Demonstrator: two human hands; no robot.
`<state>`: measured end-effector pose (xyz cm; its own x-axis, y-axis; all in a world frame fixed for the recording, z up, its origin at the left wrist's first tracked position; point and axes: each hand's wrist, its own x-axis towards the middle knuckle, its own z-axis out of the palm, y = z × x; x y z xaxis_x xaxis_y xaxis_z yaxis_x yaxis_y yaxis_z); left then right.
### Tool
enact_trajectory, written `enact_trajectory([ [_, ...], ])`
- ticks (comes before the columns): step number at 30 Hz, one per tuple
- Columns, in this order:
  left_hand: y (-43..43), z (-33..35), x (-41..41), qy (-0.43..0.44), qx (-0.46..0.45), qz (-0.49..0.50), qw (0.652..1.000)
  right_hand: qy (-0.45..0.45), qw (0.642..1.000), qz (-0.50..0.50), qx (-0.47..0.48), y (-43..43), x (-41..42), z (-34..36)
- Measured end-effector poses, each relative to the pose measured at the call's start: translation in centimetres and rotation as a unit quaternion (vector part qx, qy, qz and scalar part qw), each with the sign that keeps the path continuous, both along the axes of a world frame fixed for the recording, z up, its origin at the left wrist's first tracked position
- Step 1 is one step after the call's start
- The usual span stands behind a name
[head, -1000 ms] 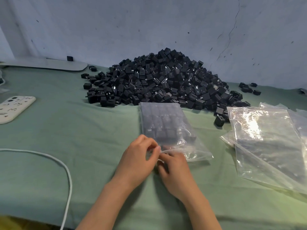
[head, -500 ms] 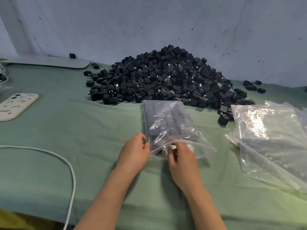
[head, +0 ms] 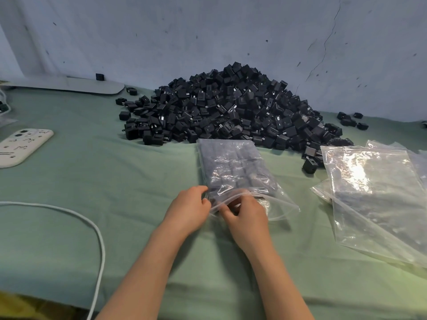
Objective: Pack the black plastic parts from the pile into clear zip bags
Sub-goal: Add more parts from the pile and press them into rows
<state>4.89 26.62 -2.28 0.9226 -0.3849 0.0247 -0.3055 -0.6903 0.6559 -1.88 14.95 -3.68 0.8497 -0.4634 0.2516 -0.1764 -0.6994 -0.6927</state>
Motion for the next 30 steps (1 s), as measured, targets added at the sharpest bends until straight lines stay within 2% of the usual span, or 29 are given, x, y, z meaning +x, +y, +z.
enact_trajectory([
  [4,0.0,-0.1,-0.3,-0.005,-0.001,0.0,1.0,0.005,1.0,-0.005,-0.006,0.2,0.5,-0.1],
  [10,-0.1,-0.2,-0.5,-0.006,0.021,-0.003,1.0,0.031,0.997,-0.032,-0.067,0.5,1.0,-0.3],
  [18,0.0,0.0,-0.6,-0.004,0.019,-0.007,1.0,0.028,0.999,0.007,-0.036,0.0,0.5,-0.3],
  [23,0.0,0.0,-0.6,-0.014,0.031,-0.007,0.999,0.036,0.998,0.0,-0.053,0.3,0.4,-0.1],
  [27,0.1,-0.1,-0.6,-0.032,0.052,-0.005,0.998,0.069,0.994,0.045,-0.074,0.2,-0.8,1.2],
  [30,0.2,-0.1,-0.7,-0.073,0.04,0.014,0.996,0.133,0.98,0.089,-0.115,-0.8,-3.2,3.0],
])
